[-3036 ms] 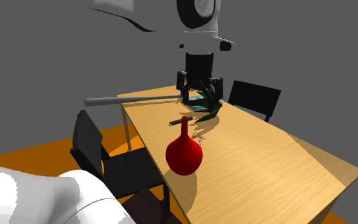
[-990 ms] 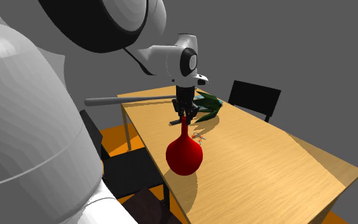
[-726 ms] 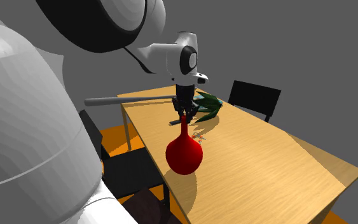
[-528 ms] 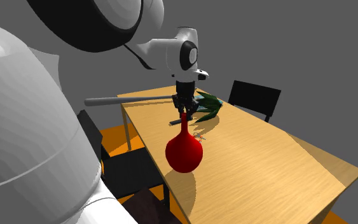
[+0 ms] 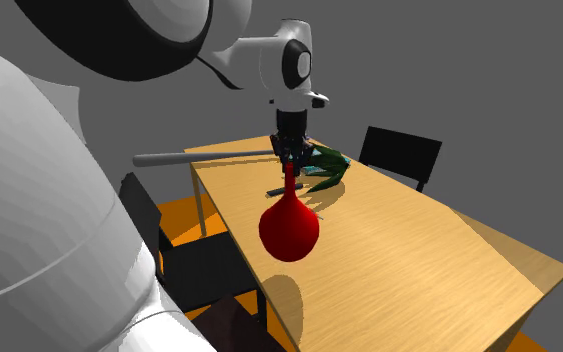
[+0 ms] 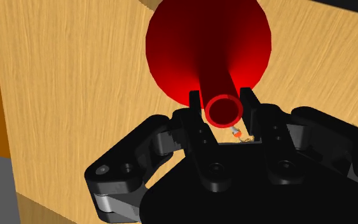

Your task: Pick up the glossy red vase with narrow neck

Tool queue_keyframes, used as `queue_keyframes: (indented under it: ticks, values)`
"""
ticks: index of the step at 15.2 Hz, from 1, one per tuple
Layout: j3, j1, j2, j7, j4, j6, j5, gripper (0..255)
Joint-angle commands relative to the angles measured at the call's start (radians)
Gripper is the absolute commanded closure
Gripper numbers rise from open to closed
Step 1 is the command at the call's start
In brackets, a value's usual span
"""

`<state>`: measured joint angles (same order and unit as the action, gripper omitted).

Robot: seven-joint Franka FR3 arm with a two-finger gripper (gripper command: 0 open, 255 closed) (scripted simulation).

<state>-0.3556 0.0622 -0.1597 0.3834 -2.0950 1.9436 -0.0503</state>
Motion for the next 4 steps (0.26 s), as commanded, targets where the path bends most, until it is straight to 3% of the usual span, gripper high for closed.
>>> queue_keyframes:
  ticks: [1, 4]
  values:
    - [0.002, 0.000, -0.006, -0.001, 0.025, -0.029, -0.001, 255]
    - [0.002, -0.001, -0.008, -0.002, 0.038, -0.045, -0.001, 255]
